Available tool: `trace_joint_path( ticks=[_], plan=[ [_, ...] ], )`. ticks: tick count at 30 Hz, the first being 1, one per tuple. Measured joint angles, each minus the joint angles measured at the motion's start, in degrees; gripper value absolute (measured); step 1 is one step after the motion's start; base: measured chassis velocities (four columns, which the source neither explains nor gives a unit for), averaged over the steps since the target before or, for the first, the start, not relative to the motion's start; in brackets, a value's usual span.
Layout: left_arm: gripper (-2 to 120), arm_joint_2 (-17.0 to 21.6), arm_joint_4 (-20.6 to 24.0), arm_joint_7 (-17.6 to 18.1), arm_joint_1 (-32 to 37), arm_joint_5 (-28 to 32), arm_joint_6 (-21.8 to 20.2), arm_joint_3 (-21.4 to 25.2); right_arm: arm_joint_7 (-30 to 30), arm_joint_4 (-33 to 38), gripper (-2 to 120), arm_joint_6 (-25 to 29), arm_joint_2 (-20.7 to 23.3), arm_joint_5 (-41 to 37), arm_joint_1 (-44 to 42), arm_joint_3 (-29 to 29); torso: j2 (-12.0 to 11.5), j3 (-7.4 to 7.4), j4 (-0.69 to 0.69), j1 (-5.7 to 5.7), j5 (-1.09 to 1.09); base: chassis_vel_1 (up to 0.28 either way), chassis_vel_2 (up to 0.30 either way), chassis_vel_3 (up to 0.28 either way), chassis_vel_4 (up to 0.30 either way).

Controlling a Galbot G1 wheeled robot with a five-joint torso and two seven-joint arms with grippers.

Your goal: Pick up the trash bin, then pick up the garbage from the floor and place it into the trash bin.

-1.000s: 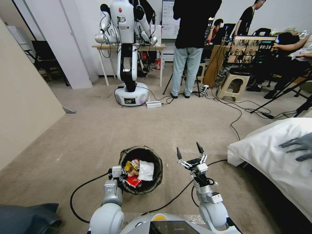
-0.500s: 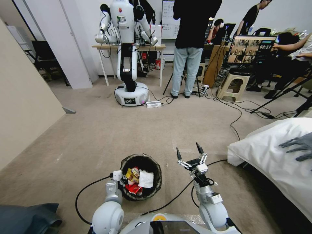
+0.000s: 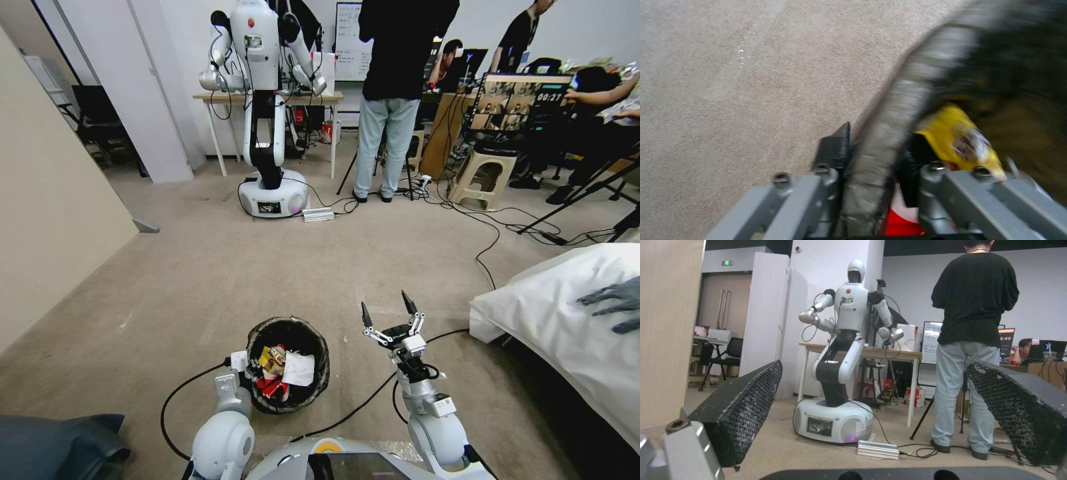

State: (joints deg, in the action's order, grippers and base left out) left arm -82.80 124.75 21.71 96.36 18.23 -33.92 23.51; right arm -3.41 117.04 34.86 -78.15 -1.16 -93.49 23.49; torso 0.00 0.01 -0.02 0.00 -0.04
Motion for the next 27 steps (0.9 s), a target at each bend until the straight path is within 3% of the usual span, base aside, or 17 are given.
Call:
trace_joint_path(
  ticks=[12, 19, 27],
  plan=[
    [74, -0.1, 1.3, -0.7, -0.4, 0.2, 0.8, -0.3, -0.1, -0.2, 100, 0.2, 0.0, 0.3, -0.3, 0.0, 0.0, 0.00, 0.00, 0.01, 0.02, 0.000, 0.000, 0.000, 0.000],
    [80, 0.1, 3.0, -2.2, -0.9, -0.6, 3.8, -0.6, -0.2, -0.4, 100, 0.3, -0.2, 0.4, -0.4, -0.2, 0.0, 0.00, 0.02, 0.01, 0.03, 0.000, 0.000, 0.000, 0.000],
    [81, 0.1, 3.7, -2.4, -1.8, -0.8, 3.7, -0.6, -0.9, -0.3, 100, 0.4, -0.2, 0.4, -0.4, -0.2, 0.0, 0.00, 0.02, 0.01, 0.04, 0.000, 0.000, 0.000, 0.000]
  ],
)
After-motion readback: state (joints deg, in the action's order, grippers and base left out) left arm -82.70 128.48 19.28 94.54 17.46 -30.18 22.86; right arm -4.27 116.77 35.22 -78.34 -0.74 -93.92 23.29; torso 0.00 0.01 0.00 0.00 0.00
